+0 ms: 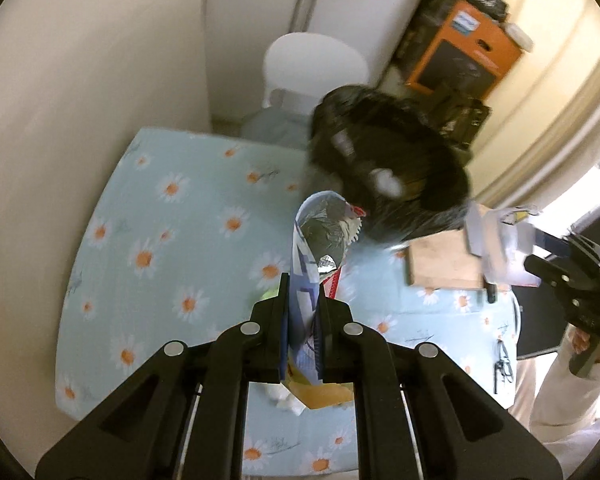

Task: Collect trash
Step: 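Carry juice box and clear cup over the bin and open both tools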

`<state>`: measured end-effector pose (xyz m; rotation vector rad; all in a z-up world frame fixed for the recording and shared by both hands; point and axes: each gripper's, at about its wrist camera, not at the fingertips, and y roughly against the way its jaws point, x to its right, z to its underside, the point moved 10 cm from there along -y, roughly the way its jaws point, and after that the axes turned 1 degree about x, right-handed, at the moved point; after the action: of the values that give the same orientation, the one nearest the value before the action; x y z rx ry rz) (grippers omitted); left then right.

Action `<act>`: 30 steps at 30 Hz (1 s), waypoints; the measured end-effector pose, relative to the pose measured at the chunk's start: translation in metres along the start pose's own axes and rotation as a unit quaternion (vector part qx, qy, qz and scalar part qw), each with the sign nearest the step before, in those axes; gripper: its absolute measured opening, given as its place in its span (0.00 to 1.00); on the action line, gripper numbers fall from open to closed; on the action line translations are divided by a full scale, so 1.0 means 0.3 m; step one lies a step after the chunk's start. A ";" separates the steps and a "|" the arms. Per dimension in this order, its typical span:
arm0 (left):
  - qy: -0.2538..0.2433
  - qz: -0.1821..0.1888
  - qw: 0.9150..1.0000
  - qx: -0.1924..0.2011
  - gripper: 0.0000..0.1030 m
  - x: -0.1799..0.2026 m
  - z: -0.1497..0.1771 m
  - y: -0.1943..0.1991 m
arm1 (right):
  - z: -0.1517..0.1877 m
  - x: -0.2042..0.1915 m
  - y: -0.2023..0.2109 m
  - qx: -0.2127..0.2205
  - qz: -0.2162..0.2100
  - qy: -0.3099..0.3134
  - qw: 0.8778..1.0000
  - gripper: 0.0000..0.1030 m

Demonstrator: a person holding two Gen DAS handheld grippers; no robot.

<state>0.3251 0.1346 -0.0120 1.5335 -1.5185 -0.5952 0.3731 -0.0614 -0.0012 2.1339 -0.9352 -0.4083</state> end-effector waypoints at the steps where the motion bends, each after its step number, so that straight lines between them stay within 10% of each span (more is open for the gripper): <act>1: -0.007 0.006 1.000 0.002 0.10 0.020 -0.020 0.002 | -0.013 0.015 0.008 0.004 0.003 -0.005 1.000 0.41; 30: -0.141 0.107 0.984 0.000 0.10 0.318 -0.498 -0.295 | -0.304 0.265 -0.153 0.023 0.041 -0.044 0.998 0.42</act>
<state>0.5104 0.0685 0.0126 1.3021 -1.8688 -0.7074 0.4993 -0.0520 0.0256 2.1251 -1.0877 -0.4474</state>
